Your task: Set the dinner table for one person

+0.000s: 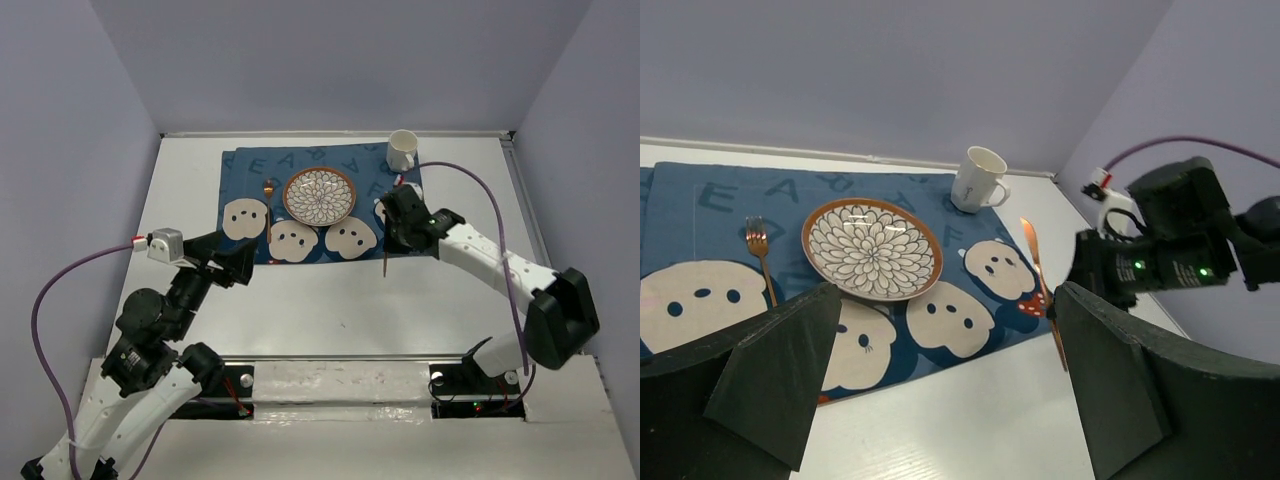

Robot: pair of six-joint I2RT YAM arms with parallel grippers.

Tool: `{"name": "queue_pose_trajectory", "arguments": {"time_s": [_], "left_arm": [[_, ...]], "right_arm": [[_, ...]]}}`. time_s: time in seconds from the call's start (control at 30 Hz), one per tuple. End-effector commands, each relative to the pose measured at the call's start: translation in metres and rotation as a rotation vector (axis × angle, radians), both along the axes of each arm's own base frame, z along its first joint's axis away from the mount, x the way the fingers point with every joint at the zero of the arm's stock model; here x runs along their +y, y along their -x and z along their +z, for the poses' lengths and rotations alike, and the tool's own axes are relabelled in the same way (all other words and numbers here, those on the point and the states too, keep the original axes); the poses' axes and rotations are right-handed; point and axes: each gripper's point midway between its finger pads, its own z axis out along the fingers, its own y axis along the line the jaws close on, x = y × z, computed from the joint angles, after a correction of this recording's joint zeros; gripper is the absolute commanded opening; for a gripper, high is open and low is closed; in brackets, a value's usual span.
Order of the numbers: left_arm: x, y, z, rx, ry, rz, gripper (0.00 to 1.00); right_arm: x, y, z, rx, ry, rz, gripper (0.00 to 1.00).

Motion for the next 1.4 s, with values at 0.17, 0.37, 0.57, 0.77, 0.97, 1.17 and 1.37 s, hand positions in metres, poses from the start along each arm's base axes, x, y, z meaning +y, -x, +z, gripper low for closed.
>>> {"name": "queue_pose_trajectory", "arguments": {"time_s": [0.17,0.37,0.57,0.77,0.97,1.17,1.37], "left_arm": [[0.002,-0.009,0.009,-0.023,-0.001,0.032,0.99],[0.002,-0.011,0.008,-0.02,-0.005,0.035,0.99],[0.001,-0.014,0.007,-0.016,-0.009,0.04,0.99],[0.001,-0.016,0.006,-0.011,-0.013,0.041,0.99],[0.001,-0.018,0.004,-0.006,-0.016,0.047,0.99],[0.001,-0.018,0.003,-0.005,-0.02,0.048,0.99],[0.002,-0.018,0.003,-0.005,-0.02,0.049,0.99]], "right_arm": [[0.049,-0.125,0.021,-0.125,-0.015,0.179,0.0],[0.053,-0.167,0.001,-0.07,-0.066,0.195,0.0],[0.045,-0.176,-0.021,-0.002,-0.079,0.163,0.0],[0.036,-0.182,-0.043,0.047,-0.06,0.136,0.0],[0.03,-0.185,-0.059,0.082,-0.052,0.101,0.0],[0.025,-0.191,-0.066,0.093,-0.038,0.087,0.0],[0.019,-0.195,-0.07,0.086,-0.008,0.055,0.26]]}}
